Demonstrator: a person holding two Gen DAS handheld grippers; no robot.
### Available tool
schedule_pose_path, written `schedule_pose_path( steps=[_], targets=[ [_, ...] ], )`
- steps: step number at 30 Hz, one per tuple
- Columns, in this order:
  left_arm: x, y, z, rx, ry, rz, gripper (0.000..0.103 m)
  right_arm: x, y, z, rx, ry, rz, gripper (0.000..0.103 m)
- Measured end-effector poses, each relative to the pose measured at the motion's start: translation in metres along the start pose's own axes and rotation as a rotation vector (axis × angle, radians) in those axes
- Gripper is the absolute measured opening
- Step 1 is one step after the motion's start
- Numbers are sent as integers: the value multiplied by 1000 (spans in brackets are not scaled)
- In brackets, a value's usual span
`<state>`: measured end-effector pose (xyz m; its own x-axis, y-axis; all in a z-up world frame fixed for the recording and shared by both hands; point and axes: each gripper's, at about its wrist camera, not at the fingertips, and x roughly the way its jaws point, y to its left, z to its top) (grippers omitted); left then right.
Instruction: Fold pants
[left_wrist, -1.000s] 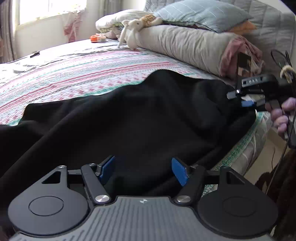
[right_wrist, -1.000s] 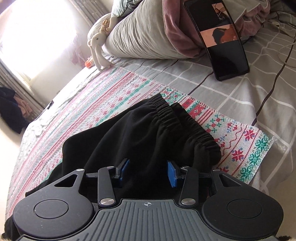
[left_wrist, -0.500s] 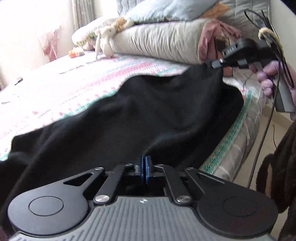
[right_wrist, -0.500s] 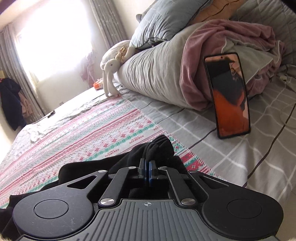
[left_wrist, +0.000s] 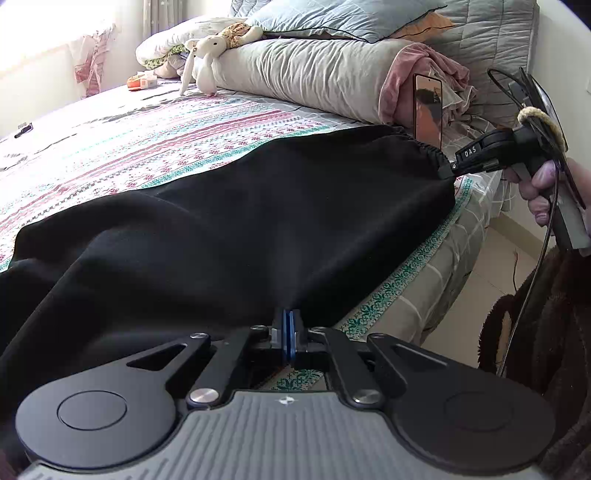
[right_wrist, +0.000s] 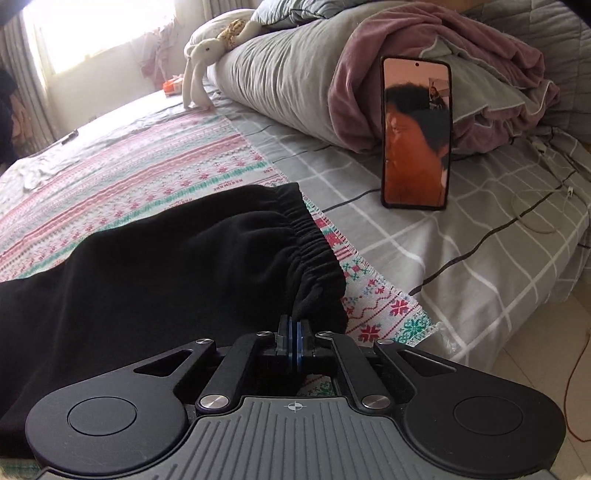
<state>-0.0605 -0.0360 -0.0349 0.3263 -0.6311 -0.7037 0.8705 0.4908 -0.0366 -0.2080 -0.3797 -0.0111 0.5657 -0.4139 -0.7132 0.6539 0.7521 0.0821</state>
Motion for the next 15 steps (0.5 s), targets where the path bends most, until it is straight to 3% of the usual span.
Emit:
schedule_pose_path(
  steps=[6,9,11,13,15],
  targets=[
    [4,3,-3,-22,34,-27,20,0,3,0,-15,42,-47,4],
    [4,4,-5,-27,30,-25,23,-4,3,3,-11,18,-82,26],
    [0,6,-4,-39,8,-38,33,-9,2,5,-15,-25,-116,48],
    [-8,10,-4,-66,-33,-57,56,-17,0,9,-11,-76,-134,55],
    [-14,13,-2,-94,-83,-50,72,-23,0,13,-4,-109,-124,62]
  ],
)
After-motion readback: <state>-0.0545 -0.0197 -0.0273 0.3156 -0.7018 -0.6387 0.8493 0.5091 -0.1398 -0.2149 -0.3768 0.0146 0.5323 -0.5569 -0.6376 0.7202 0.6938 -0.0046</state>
